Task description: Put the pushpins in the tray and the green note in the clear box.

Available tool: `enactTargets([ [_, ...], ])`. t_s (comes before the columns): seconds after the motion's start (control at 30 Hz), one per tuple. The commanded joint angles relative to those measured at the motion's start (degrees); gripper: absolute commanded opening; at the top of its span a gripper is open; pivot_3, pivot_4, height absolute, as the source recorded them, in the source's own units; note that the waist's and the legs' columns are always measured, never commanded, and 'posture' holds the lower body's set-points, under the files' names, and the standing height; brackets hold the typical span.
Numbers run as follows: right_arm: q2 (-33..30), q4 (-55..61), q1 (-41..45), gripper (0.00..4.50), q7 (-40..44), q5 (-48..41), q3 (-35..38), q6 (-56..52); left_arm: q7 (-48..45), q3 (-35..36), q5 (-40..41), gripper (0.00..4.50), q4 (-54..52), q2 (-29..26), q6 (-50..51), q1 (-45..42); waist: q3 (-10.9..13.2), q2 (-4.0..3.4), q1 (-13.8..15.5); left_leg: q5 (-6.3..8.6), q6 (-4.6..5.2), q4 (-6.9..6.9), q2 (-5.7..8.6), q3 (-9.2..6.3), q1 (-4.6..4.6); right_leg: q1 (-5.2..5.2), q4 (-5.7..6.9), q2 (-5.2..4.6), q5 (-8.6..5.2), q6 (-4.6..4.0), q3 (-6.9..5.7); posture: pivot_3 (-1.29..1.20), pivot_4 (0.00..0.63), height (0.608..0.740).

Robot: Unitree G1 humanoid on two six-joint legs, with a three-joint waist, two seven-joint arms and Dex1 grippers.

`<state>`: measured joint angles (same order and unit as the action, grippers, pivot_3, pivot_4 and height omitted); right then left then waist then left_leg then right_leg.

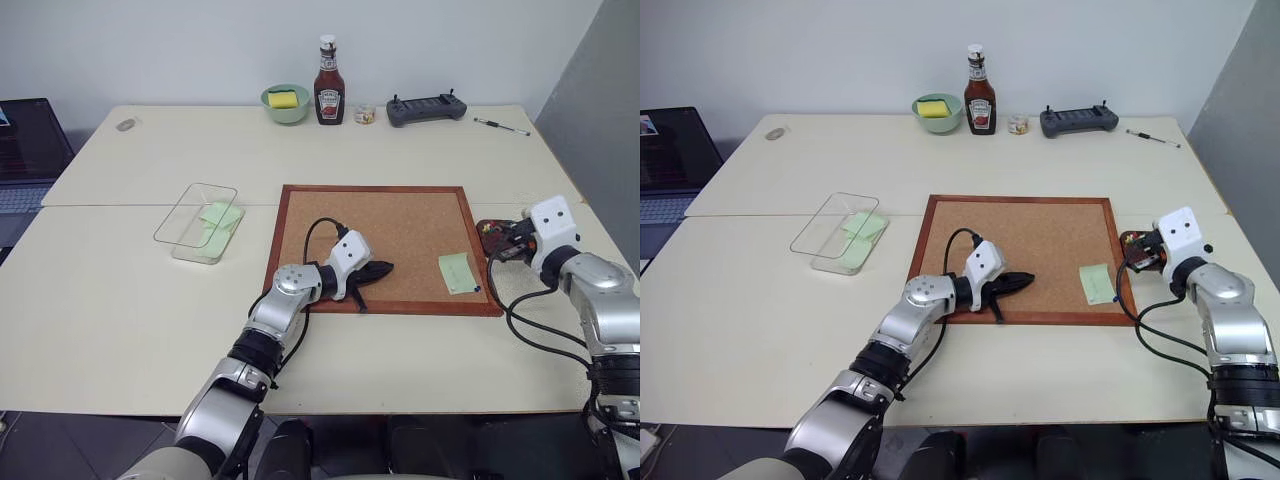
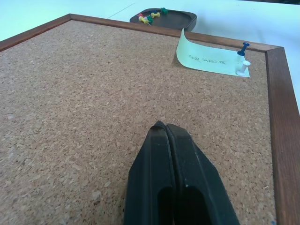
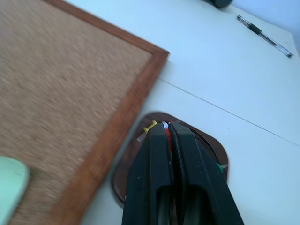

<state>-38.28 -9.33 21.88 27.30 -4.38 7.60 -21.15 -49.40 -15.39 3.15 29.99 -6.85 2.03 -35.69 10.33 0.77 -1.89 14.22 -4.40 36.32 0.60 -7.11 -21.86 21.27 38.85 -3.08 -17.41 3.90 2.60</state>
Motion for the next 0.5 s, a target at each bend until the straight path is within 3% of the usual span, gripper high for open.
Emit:
enactTargets([
  [0.03,-0.9,-2.1,2.3,0.03,-1.1,2.6,-0.6,3.6,-0.8,-2.2,-1.5,0.00,1.9,0.1,1.2,2.4,0.0,0.00,0.0,0.00,0.00,0.00,0.00,0.00,0.00,0.00,0.00,0.00,0.00,0.00,0.00,0.00,0.150,0.740],
  [0.17,-0.5,-5.9,3.7,0.55,-1.7,3.9,-1.2,5.2,-1.1,-2.4,-1.9,0.00,1.4,0.0,1.2,2.7,0.0,-0.03,0.0,0.00,0.00,0.00,0.00,0.01,0.01,0.00,0.00,0.00,0.00,0.00,0.01,0.00,0.150,0.740],
  [0.5,-0.2,-7.6,4.9,2.64,-2.0,3.6,-0.7,6.1,-1.2,-2.2,-1.9,0.00,1.3,-0.1,1.4,2.6,0.0,-0.03,0.0,0.00,0.00,0.00,0.00,0.02,0.00,-0.01,-0.02,-0.01,0.00,0.00,0.01,0.00,0.150,0.740],
])
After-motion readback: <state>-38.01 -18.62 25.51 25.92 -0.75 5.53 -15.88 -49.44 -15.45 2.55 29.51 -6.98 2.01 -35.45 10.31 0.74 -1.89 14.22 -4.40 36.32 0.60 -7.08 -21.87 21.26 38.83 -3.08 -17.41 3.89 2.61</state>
